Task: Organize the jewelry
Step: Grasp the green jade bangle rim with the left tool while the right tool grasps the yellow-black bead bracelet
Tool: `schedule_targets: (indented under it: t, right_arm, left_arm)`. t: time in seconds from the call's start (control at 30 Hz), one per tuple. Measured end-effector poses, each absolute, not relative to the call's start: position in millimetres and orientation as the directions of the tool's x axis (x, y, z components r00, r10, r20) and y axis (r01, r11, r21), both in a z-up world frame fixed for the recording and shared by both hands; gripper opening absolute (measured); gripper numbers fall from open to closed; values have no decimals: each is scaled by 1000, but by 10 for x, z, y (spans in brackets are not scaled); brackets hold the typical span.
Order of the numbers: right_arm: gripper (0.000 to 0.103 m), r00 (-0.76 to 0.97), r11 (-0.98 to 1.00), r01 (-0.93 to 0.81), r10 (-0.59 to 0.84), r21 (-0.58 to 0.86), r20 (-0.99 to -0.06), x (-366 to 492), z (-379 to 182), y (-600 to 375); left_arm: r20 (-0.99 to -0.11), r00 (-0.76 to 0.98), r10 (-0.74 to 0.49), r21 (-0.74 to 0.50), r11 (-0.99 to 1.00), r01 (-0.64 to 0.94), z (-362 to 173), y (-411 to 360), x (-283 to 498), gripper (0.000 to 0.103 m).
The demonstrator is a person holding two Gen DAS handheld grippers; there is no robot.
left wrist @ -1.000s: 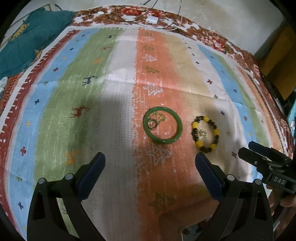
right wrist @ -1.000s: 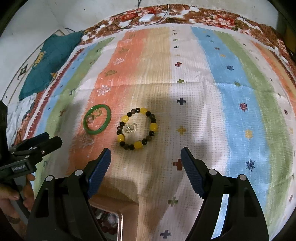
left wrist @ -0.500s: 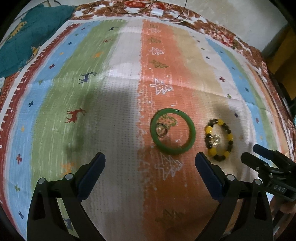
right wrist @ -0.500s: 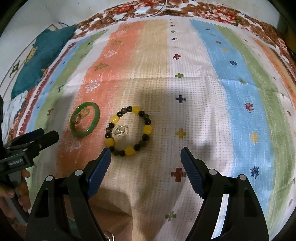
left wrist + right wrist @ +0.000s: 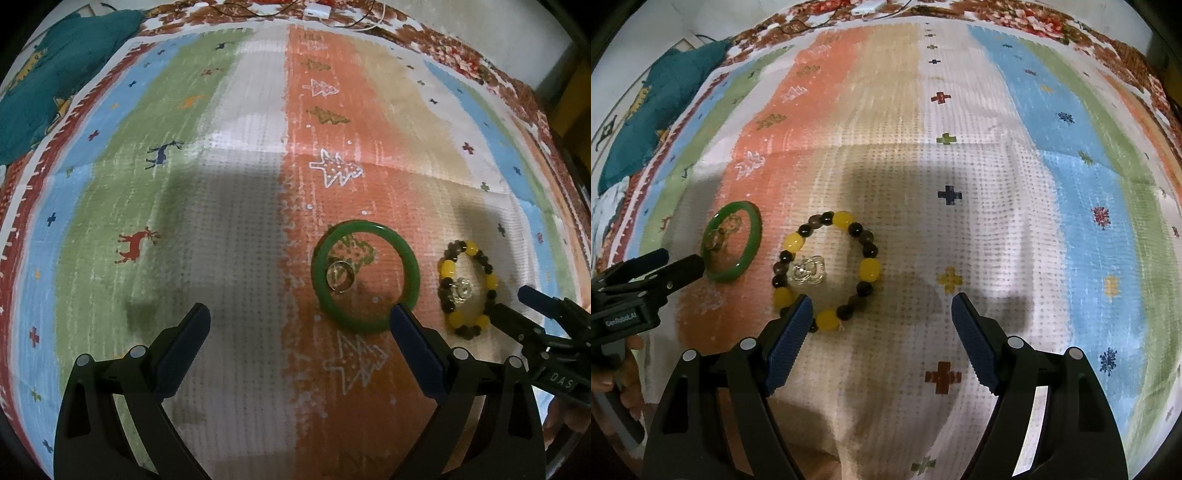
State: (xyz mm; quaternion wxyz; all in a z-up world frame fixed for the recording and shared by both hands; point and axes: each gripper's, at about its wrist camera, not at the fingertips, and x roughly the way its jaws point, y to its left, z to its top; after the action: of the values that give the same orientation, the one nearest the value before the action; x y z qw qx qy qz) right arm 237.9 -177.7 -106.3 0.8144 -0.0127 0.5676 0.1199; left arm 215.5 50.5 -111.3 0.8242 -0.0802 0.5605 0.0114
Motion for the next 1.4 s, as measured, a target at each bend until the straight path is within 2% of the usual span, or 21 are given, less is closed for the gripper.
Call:
schedule_targets:
  t: [0.43,0.5,0.53,0.57,0.63,0.67,0.7,0.8,0.87,1.1,1.4]
  right_arm:
    - [77,346,969,-241,128,43,-930,2467,-1187,-1667]
    - [74,336,967,-251,127,42,-933,2455,-1192,-1656]
    - [64,330,966,-255,127,41,-935,2454,-1189,-1650]
    - [58,326,964,-262,130,42,-936,2451,-1184,-1640]
    - [34,312,961,-271,150,64,-938,2443,-1171,-1630]
    - [31,300,958,-277,163,78,-940,2438,-1171,-1622]
    - [23,291,955,-285,173,87,-941,2432,-1177,-1613]
    - [12,273,945,-311,189,99,-943,2404,-1195,-1566]
    - [11,260,939,-322,208,119,-943,2392,-1198,-1553]
    - [11,257,929,-338,245,151,-935,2352,-1138,-1529]
    - [11,296,915,-364,290,173,-910,2250,-827,-1497]
  left_arm:
    - [-924,383,-12,-37,998,-57,-1228,447,2190,94]
    - [-927,375,-5,-29,998,-59,-1239,465,2187,87]
    - [-928,372,3,-22,998,-64,-1241,478,2183,79]
    - [-928,372,13,-12,998,-65,-1239,492,2176,76]
    - [-928,373,7,-14,998,-53,-1226,501,2162,64]
    - [-928,373,3,-17,999,-49,-1219,511,2151,61]
    - [-928,372,-1,-20,999,-48,-1213,522,2145,54]
    - [-929,371,-10,-31,998,-51,-1204,559,2133,31]
    - [-930,366,-18,-41,998,-55,-1202,573,2141,8]
    - [-931,355,-92,-114,993,-42,-1152,618,2110,7]
    - [-911,396,-116,-133,991,-15,-908,500,2019,8]
